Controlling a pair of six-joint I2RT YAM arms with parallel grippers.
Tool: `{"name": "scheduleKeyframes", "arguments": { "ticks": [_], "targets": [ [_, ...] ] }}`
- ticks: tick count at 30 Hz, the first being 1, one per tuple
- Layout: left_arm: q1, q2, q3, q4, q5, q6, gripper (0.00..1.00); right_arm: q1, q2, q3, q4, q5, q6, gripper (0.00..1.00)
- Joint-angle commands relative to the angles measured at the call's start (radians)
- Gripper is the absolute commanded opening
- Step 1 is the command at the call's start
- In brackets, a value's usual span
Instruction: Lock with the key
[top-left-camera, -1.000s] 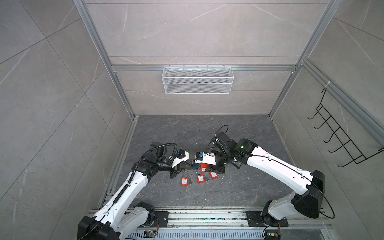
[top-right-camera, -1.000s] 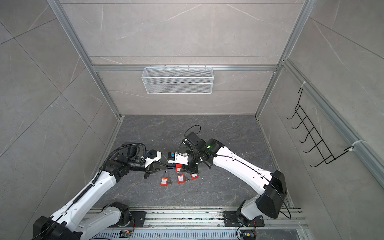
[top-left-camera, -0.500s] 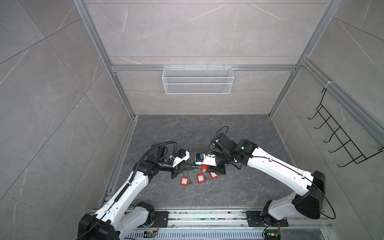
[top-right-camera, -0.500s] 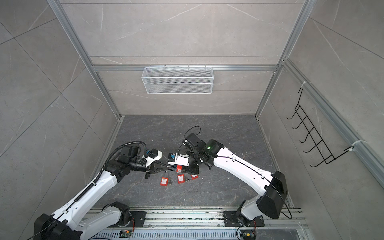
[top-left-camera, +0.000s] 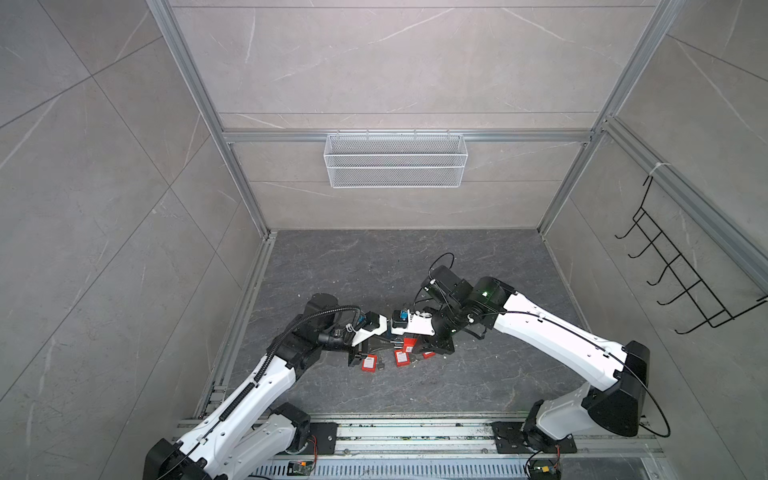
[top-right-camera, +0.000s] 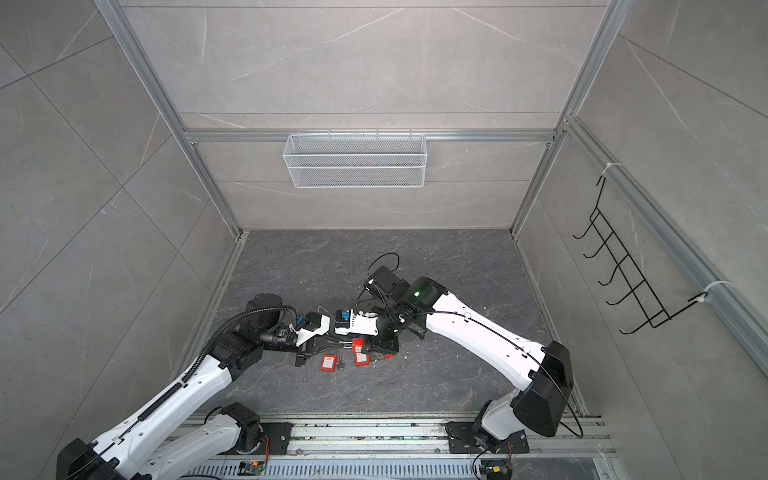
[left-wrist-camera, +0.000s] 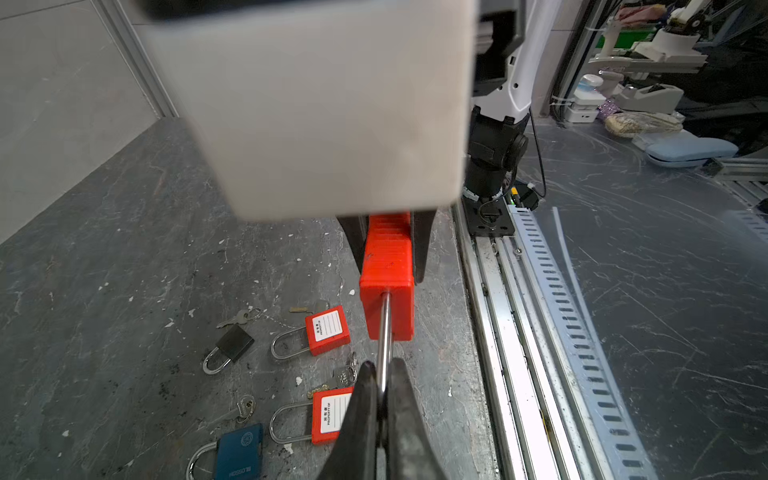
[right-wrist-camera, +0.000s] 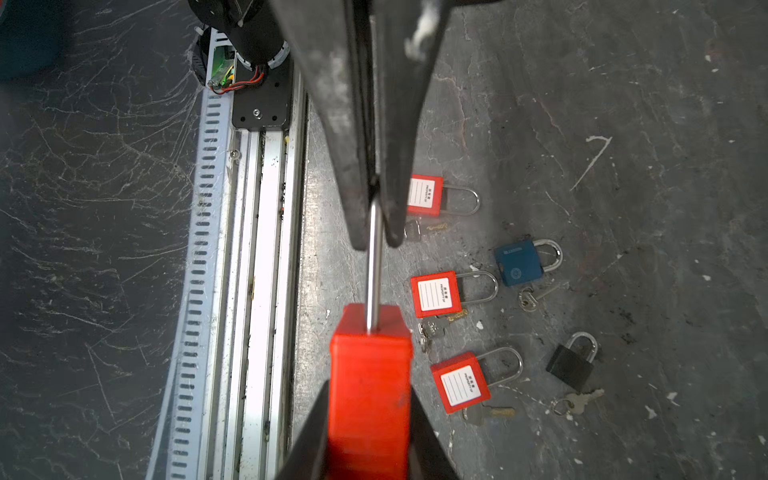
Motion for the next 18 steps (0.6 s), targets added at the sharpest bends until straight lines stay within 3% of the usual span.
{"name": "scheduleKeyframes", "arguments": {
  "ticks": [1, 7, 10, 12, 15, 18],
  "targets": [
    [-0.040, -0.009, -0.006, 0.123, -0.002, 0.010, 0.00, 0.013, 0.009, 0.053, 0.133, -0.103, -0.001, 0.11],
    [-0.059, 0.031, -0.051, 0.287, 0.052, -0.148, 0.00, 0.014, -0.018, 0.005, 0.308, -0.062, 0.050, 0.11],
    [-0.063, 0.036, -0.062, 0.302, 0.035, -0.155, 0.00, 0.013, -0.033, -0.019, 0.367, -0.061, 0.069, 0.14],
    [-0.061, 0.027, -0.054, 0.260, 0.010, -0.125, 0.00, 0.013, -0.048, -0.031, 0.359, -0.028, 0.059, 0.19],
    [-0.057, 0.021, -0.009, 0.136, -0.026, -0.045, 0.00, 0.012, -0.069, -0.051, 0.274, 0.047, 0.024, 0.36],
    [-0.046, 0.024, 0.025, 0.067, -0.033, -0.006, 0.00, 0.007, -0.088, -0.056, 0.149, 0.105, 0.004, 0.42]
  ]
}}
